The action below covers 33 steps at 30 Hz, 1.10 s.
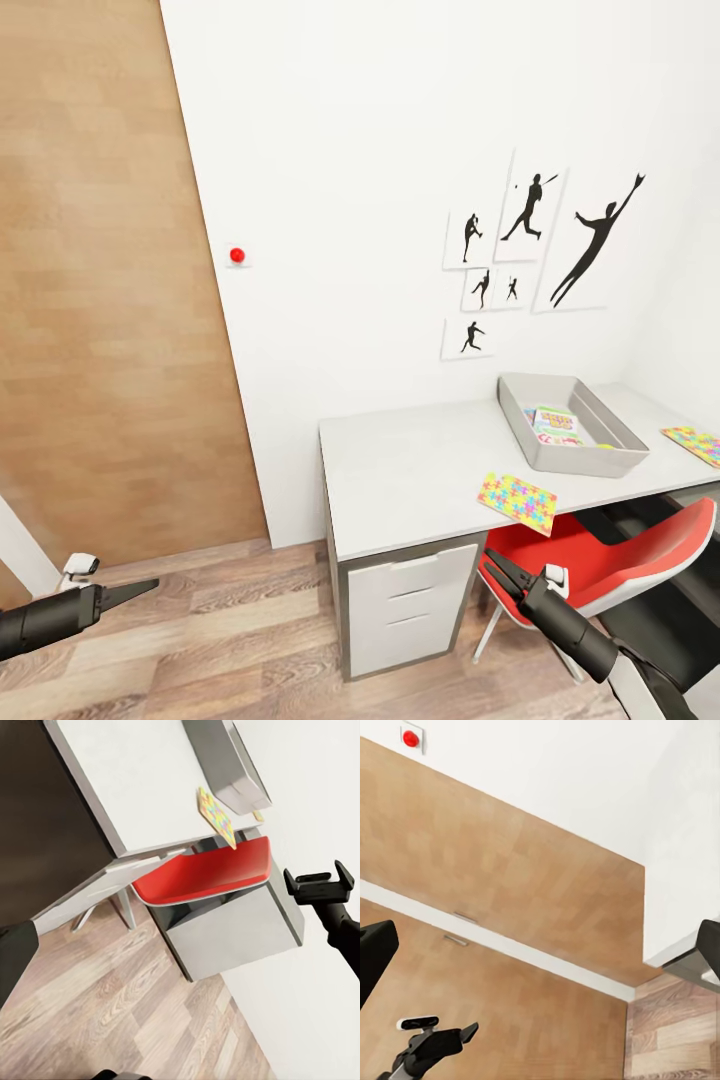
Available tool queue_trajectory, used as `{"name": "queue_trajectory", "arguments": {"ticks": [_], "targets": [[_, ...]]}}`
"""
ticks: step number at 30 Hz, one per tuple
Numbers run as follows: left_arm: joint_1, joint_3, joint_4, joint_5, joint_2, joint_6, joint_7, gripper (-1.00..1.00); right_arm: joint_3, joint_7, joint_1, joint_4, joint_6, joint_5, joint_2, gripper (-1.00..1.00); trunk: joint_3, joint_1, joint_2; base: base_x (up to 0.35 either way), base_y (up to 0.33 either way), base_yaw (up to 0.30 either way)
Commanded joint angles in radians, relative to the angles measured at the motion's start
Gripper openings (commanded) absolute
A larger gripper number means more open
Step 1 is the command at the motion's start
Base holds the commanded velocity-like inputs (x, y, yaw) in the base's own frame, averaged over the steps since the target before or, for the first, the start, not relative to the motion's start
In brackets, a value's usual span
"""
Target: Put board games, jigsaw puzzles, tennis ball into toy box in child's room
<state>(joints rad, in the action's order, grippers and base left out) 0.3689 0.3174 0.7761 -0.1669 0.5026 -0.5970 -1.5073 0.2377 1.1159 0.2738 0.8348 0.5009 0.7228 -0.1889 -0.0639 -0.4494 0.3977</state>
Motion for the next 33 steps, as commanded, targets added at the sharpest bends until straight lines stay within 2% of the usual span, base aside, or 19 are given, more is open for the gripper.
{"name": "queue_trajectory", "arguments": {"ticks": [1,25,33], "targets": [[0.001,0.000,0.000,0.000,0.000,-0.011,-0.003,1.00,0.000,0.001,0.001,0.000,0.005,0.004,0.000,1.00,-0.002,-0.001,0.002,0.000,0.000,-0.002],[0.001,0.014,0.000,0.000,0.002,-0.010,-0.004,1.00,0.001,-0.001,0.001,0.000,-0.002,0.003,0.000,1.00,-0.002,-0.001,0.002,0.000,-0.003,0.000],[0.001,0.015,0.000,-0.001,0.002,-0.009,-0.007,1.00,0.002,0.001,0.001,0.001,-0.002,0.003,0.000,1.00,0.002,-0.001,0.002,-0.045,-0.188,-0.085]]}}
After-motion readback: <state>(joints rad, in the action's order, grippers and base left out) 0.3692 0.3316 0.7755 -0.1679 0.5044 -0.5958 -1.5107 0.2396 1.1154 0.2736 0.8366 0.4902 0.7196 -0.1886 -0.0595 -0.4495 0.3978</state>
